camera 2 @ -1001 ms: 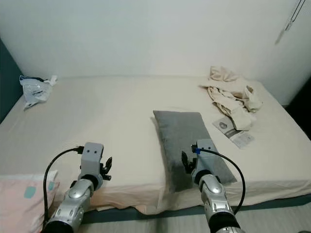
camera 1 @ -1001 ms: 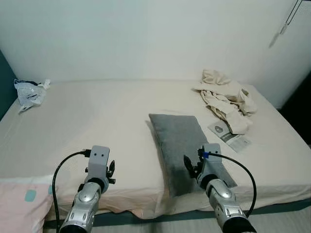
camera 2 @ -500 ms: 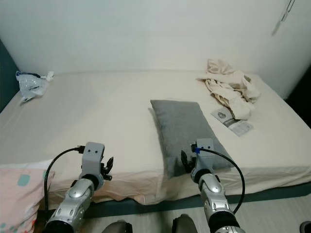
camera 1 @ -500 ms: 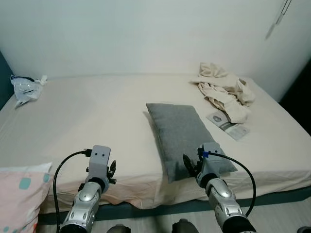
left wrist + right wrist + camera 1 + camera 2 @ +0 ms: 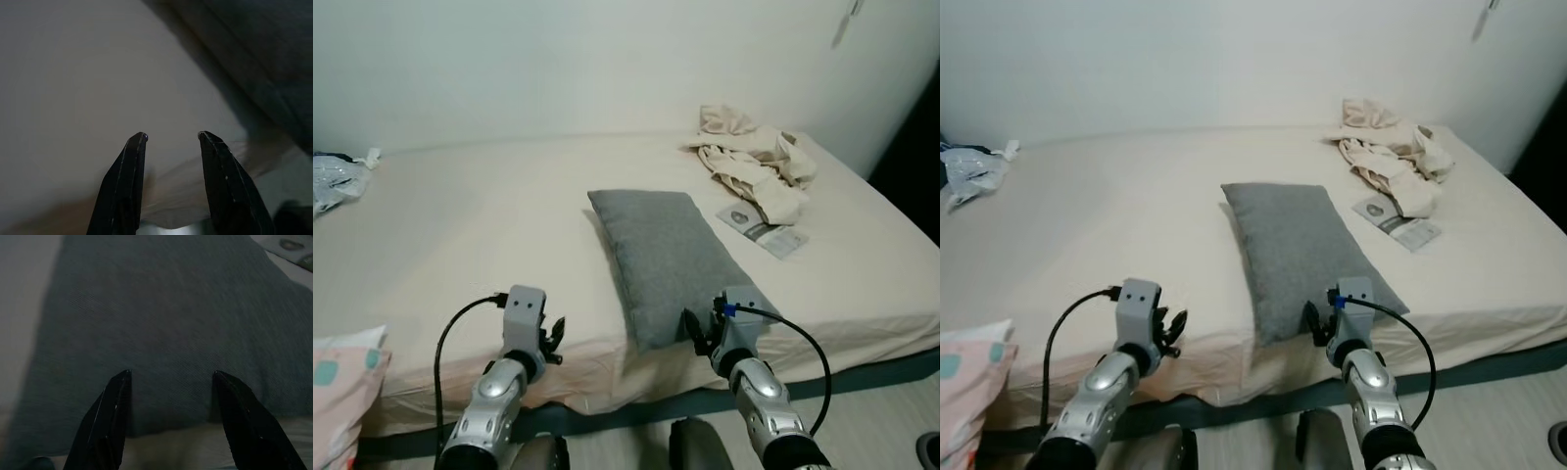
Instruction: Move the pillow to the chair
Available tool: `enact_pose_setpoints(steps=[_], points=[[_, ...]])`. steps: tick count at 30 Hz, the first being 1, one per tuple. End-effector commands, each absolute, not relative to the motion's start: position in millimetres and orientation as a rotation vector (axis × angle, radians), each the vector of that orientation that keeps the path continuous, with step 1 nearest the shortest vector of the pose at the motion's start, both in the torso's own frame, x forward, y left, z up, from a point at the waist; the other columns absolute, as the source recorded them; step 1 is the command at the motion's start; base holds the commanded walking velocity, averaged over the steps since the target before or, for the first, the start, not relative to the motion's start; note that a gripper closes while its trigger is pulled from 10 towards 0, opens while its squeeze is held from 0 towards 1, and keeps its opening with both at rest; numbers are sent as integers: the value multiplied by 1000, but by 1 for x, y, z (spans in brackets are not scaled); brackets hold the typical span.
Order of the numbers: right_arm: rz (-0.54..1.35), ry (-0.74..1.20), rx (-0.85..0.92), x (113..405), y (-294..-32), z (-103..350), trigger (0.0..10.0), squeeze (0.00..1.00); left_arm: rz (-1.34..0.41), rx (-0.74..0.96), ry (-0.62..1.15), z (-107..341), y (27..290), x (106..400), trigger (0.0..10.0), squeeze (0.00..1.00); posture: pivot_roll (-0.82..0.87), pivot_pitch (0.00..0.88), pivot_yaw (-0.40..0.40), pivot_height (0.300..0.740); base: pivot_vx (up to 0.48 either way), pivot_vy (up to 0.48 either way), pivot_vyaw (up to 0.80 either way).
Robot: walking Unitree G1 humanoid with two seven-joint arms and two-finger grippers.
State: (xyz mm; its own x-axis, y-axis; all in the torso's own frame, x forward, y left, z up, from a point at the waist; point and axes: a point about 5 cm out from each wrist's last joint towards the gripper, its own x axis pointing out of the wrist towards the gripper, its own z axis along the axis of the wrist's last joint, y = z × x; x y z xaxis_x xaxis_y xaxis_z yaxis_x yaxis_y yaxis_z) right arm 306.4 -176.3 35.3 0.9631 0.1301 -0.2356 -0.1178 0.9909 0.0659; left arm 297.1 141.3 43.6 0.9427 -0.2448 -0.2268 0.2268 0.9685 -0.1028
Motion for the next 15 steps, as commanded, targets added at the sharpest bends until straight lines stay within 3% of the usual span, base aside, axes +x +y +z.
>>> enact_pose_setpoints(steps=[1, 11, 15], points=[[123, 210, 76, 307, -178, 39, 10000, 0, -262, -187, 240, 49, 141, 299, 10000, 0, -51, 74, -3, 587, 0, 0, 0], [179, 160, 50, 316, -181, 54, 10000, 0, -372, -568, 268, 62, 138, 305, 10000, 0, -49, 88, -1, 557, 0, 0, 0], [168, 148, 23, 321, -189, 61, 10000, 0, -401, -587, 308, 60, 131, 307, 10000, 0, -44, 105, 3, 547, 0, 0, 0]])
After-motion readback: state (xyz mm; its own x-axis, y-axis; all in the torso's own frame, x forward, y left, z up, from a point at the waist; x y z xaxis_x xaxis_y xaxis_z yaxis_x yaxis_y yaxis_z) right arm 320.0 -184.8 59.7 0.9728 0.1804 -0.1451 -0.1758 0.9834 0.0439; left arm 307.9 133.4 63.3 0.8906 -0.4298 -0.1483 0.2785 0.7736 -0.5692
